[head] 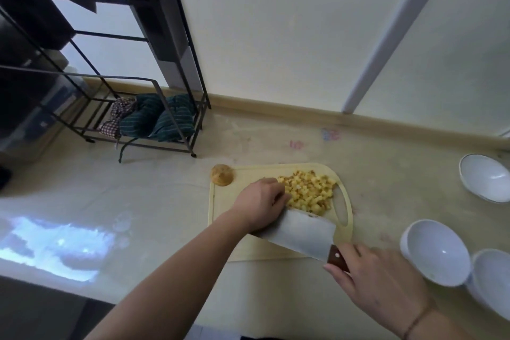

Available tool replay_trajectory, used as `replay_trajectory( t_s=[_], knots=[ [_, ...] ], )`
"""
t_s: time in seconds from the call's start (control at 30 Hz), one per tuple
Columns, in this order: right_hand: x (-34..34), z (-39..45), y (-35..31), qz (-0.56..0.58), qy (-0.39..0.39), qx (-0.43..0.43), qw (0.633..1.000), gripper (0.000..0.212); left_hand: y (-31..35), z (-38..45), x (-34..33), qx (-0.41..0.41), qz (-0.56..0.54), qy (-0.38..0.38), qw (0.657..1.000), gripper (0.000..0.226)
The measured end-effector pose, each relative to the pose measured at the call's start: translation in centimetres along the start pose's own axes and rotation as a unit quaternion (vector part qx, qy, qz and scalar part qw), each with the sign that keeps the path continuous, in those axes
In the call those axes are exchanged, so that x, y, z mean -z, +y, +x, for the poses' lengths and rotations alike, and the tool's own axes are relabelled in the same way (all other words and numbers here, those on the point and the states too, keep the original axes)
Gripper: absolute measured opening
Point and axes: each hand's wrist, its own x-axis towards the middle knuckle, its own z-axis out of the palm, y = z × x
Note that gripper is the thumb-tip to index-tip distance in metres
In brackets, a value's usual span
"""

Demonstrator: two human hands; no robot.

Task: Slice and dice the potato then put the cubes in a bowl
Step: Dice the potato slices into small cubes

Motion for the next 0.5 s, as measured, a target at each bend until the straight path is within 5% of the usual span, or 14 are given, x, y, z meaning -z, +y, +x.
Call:
replay_trajectory(
  t_s=[0.07, 0.17, 0.23, 0.37, 0.5],
  knots=[
    [0.9, -0.7, 0.2, 0.068, -0.065, -0.028, 0.995, 0.049, -1.6, 0.0, 1.3, -0.018, 0.001, 0.067, 0.998, 0.027],
    [1.2, -1.9, 0.5, 0.249, -0.064, -0.075, 0.963, 0.056, -4.6, -0.2, 4.1, 0.014, 0.061, 0.165, 0.984, 0.016],
    [1.9, -1.7, -0.2, 0.384, -0.108, -0.119, 0.909, 0.052, -6.0, -0.6, 5.4, 0.074, 0.128, 0.098, 0.984, 0.036],
    [1.4, -0.6, -2.3, 0.625, -0.248, -0.212, 0.710, 0.044, -7.1, -1.2, 5.5, 0.107, 0.239, -0.029, 0.965, 0.057],
    [-1.1, 1.0, -3.7, 0.653, -0.300, -0.216, 0.661, 0.045, -7.8, -1.4, 5.2, 0.095, 0.205, -0.009, 0.974, 0.040]
  ],
)
